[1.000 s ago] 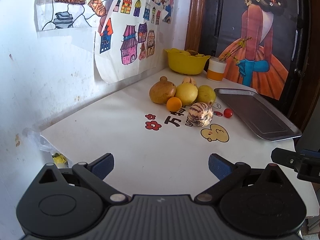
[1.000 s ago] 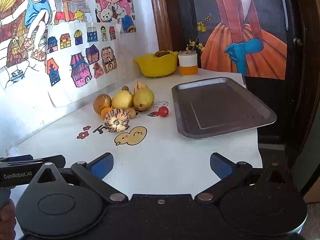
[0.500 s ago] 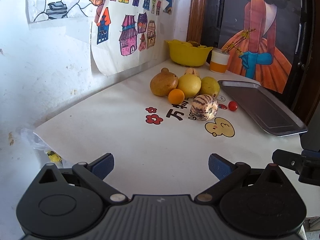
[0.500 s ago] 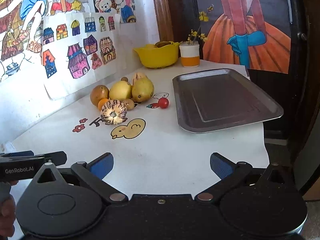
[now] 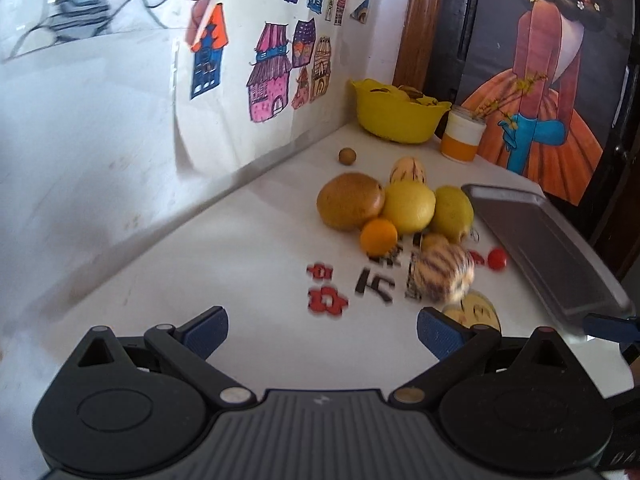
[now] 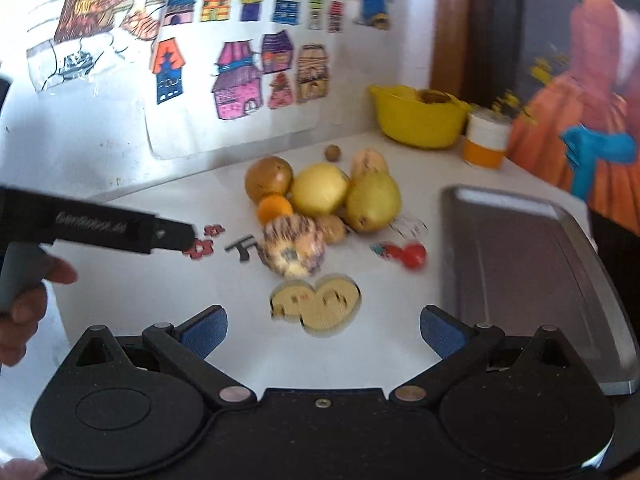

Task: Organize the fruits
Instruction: 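Grasp the small orange with the left tool while the right tool grasps the striped melon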

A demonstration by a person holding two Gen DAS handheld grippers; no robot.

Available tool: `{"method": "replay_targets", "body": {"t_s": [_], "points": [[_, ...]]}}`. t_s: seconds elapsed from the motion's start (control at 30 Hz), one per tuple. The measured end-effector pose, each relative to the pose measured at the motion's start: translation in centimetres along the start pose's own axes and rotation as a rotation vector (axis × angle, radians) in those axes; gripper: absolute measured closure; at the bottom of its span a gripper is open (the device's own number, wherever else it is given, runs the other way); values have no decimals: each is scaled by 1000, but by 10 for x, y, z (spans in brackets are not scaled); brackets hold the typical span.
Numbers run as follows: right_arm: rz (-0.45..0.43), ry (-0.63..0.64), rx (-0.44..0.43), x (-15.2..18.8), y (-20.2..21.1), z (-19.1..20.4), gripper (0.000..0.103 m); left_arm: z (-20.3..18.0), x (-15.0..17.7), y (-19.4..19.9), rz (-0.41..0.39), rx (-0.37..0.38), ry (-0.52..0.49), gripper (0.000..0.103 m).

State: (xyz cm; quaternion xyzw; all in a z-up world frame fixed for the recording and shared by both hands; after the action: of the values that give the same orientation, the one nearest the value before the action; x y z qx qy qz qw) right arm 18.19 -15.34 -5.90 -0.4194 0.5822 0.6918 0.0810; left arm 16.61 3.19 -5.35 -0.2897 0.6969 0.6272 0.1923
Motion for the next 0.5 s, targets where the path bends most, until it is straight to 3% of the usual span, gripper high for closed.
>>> {"method": "replay_targets", "body": {"t_s": [0.3, 0.5], "points": [[12, -15, -39, -34, -41, 11, 12, -4, -50, -46, 86, 121, 15, 1], [17, -37, -37, -39, -59, 11, 20, -12, -63, -72, 124, 156, -1, 11]]}}
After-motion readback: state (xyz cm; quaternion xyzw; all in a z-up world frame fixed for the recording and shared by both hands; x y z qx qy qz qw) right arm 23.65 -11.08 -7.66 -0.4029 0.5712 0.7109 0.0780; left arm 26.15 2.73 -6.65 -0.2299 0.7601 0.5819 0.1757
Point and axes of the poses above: each gripper's, at about its wrist camera, not at the fingertips, and y roughly against the way its jaws point, z to its left, x to its underside, the point moved 8 cm from there along -y, roughly the way its jaws point, and after that the axes turned 11 degrees about z, right-handed, at the moved point
